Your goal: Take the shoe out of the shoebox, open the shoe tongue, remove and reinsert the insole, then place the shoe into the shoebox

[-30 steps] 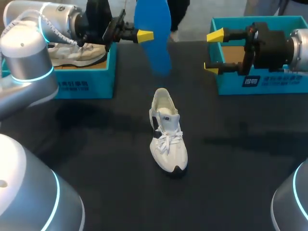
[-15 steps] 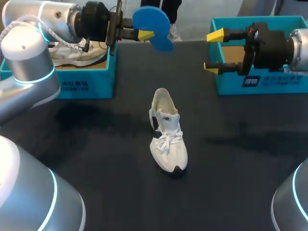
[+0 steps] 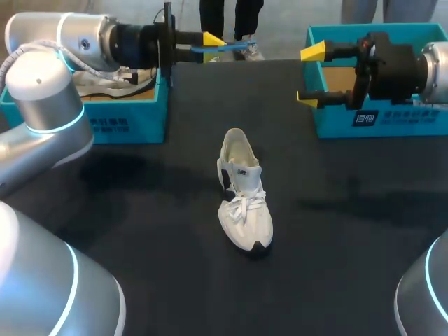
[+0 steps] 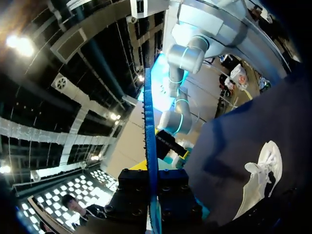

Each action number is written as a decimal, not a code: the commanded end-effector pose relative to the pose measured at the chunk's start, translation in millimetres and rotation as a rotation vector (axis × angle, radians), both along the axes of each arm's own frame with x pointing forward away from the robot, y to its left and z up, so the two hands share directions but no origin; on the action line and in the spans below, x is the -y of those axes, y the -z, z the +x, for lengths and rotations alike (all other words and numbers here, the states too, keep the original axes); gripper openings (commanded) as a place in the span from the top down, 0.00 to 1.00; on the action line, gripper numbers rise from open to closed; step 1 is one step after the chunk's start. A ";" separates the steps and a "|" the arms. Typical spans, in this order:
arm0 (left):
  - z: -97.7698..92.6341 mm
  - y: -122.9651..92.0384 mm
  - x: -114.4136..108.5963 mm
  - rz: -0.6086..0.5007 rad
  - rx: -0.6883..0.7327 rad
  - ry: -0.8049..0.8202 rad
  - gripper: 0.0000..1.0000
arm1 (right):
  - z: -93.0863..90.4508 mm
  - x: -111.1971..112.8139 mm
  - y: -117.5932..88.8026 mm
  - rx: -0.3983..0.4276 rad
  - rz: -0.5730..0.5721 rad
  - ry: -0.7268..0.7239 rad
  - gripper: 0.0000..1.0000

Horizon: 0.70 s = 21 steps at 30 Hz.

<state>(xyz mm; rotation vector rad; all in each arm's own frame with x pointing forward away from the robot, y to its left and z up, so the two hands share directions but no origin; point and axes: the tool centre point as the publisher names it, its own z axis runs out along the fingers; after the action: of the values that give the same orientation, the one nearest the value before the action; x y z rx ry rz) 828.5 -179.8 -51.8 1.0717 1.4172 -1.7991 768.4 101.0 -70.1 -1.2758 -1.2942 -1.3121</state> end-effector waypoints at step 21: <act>11.9 22.6 5.1 0.007 0.630 -0.140 1.00 | 0.3 -1.6 0.7 0.000 0.000 0.001 0.00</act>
<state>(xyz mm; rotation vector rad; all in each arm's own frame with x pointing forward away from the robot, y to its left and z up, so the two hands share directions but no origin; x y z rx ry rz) 846.0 -185.1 -72.7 1.3704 1.0630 -1.2011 768.4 101.1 -70.1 -1.2760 -1.2944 -1.3119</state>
